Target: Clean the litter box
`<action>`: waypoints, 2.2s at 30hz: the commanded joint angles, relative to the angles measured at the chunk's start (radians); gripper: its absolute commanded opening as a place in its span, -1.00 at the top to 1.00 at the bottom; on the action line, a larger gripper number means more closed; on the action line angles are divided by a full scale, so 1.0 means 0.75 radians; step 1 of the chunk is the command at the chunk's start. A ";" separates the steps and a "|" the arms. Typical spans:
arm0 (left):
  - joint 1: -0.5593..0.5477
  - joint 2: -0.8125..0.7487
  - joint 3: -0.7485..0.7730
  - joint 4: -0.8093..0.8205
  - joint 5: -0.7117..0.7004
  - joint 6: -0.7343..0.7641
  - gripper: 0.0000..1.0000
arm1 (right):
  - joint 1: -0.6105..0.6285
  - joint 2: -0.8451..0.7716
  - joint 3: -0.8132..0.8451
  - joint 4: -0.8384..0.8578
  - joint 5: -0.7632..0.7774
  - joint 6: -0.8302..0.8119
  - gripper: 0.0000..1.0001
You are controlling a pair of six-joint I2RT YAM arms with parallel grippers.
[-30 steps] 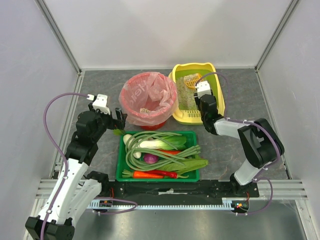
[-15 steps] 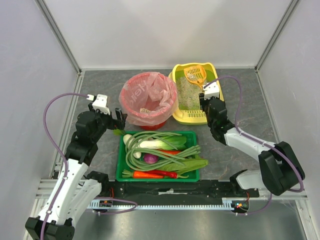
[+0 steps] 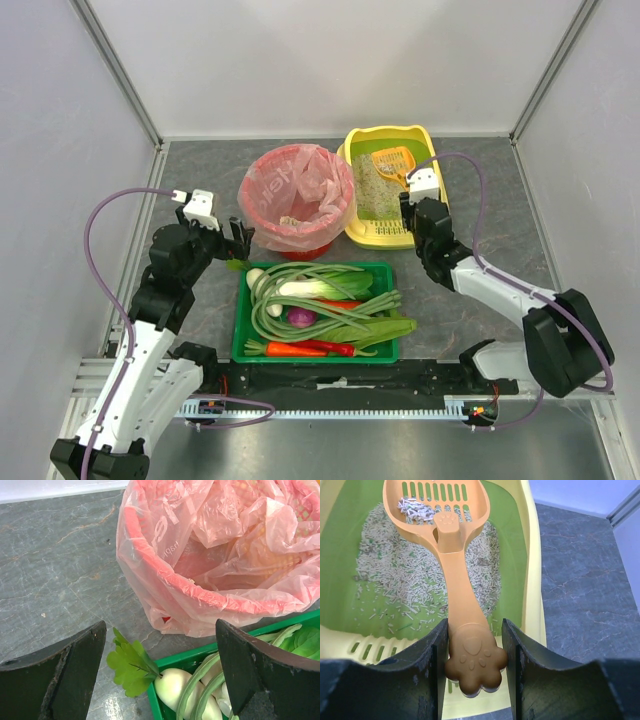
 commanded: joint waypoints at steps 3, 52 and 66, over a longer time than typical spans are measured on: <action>-0.002 -0.028 -0.003 0.058 0.000 0.037 -0.92 | 0.008 0.037 0.128 -0.151 -0.076 0.082 1.00; -0.004 -0.313 -0.181 0.283 -0.188 0.127 -0.91 | 0.016 0.010 0.120 -0.135 -0.029 0.003 1.00; -0.002 -0.241 -0.156 0.262 -0.194 0.137 -0.91 | 0.032 -0.315 0.079 -0.086 -0.080 -0.347 1.00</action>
